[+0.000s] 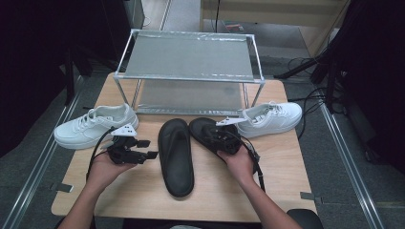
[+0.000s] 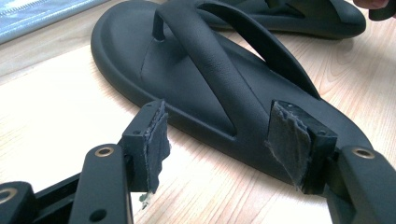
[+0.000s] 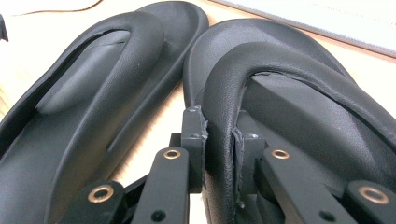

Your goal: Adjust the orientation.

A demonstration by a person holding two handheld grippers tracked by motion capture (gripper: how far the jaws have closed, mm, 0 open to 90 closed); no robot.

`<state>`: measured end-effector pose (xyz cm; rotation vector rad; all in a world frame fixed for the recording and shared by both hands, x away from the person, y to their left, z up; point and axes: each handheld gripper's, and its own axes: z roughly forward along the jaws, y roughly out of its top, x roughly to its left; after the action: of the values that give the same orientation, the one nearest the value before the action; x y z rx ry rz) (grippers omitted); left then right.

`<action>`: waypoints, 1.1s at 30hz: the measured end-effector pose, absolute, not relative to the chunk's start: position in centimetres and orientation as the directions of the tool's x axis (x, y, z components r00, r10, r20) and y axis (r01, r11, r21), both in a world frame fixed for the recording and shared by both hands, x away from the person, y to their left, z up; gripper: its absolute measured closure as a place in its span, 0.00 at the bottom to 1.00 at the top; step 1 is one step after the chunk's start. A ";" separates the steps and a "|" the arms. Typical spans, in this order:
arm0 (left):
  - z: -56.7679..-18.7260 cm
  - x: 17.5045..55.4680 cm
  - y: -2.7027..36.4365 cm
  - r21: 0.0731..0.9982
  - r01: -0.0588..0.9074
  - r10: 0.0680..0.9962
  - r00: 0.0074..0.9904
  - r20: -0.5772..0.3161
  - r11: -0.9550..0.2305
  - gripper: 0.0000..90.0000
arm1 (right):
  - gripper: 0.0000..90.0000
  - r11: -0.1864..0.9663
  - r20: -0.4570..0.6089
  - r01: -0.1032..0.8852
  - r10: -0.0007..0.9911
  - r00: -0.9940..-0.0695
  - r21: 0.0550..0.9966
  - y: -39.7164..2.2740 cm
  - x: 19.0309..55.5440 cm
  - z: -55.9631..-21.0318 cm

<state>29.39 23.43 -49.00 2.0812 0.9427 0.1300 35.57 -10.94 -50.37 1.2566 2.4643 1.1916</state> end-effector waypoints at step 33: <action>-50.0 31.2 23.0 0.708 0.597 0.662 0.708 -0.245 -0.376 1.00 | 1.00 0.361 0.205 0.569 0.684 -0.700 0.739 -14.9 34.0 -47.7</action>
<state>31.19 22.95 -49.97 2.0874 0.9573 0.1003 34.01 -14.85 -47.71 1.1470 2.4758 1.2572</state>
